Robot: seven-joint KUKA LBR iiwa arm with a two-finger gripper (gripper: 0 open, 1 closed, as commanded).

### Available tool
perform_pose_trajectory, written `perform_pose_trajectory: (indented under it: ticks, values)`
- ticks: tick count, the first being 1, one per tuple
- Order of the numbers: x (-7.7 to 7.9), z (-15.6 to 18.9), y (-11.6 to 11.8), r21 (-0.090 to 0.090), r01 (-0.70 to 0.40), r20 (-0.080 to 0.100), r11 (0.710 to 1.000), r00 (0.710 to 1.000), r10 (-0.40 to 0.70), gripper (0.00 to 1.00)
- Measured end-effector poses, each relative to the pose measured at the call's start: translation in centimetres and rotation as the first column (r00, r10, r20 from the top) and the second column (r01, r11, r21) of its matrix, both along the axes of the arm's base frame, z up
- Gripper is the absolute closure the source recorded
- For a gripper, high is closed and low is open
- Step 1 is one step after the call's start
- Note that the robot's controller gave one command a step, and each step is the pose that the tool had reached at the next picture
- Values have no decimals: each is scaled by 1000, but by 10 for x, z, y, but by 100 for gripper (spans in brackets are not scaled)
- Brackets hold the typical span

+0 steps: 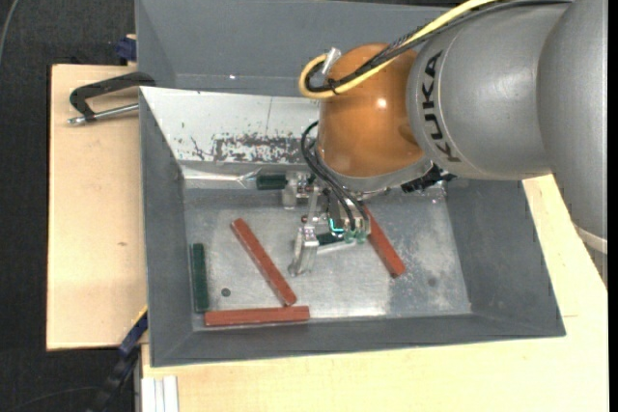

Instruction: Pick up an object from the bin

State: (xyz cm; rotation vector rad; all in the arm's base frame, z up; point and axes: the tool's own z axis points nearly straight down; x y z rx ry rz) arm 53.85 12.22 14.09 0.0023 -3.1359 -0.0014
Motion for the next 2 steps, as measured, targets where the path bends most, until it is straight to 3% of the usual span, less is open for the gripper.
perform_pose_trajectory:
  ticks: [1, 2]
  values:
    - [16, -74, -76, -5, 42, -1, 999, 999, -42, 0]
    - [17, -70, -70, 0, 36, 4, 999, 999, -36, 100]
